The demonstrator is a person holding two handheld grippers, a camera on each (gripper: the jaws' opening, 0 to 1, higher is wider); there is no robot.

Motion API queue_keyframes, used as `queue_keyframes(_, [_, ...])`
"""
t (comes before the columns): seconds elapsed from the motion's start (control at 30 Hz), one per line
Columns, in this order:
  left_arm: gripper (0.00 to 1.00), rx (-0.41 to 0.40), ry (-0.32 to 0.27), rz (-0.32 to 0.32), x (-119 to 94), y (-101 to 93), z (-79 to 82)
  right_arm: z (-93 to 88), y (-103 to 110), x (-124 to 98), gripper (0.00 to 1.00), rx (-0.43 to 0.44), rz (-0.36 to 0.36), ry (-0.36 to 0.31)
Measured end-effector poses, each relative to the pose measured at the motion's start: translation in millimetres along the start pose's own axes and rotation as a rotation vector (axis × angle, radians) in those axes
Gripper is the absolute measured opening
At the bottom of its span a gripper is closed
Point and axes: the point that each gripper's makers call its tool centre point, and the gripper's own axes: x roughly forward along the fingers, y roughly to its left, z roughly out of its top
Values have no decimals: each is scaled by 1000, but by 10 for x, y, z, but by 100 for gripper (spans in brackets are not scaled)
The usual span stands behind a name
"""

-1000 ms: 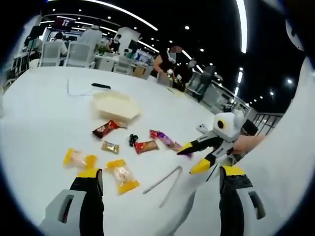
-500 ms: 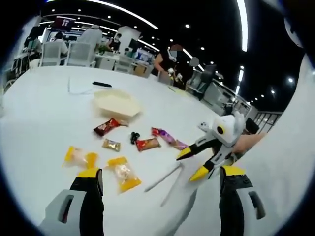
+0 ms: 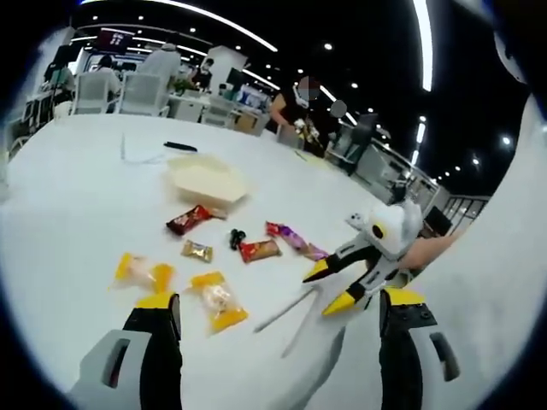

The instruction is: Place the target food into the container with the food tongs after gripping and lifting it, then release it inside without dropping or visibly crushing the food.

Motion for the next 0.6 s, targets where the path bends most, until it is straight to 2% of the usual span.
queue_keyframes(0.1, [96, -4, -3, 2, -3, 2, -3, -84, 12, 33, 37, -44, -1, 47])
queue_keyframes(0.2, [96, -6, -3, 2, -1, -1, -8, -75, 2, 34, 36, -43, -3, 38])
queue_keyframes(0.33, [95, -8, -5, 3, -1, 0, -10, -81, -74, 23, 26, -50, -31, 15])
queue_keyframes(0.6, [95, -16, -2, -4, 11, -14, -17, -84, -62, 26, 28, -64, -18, -26])
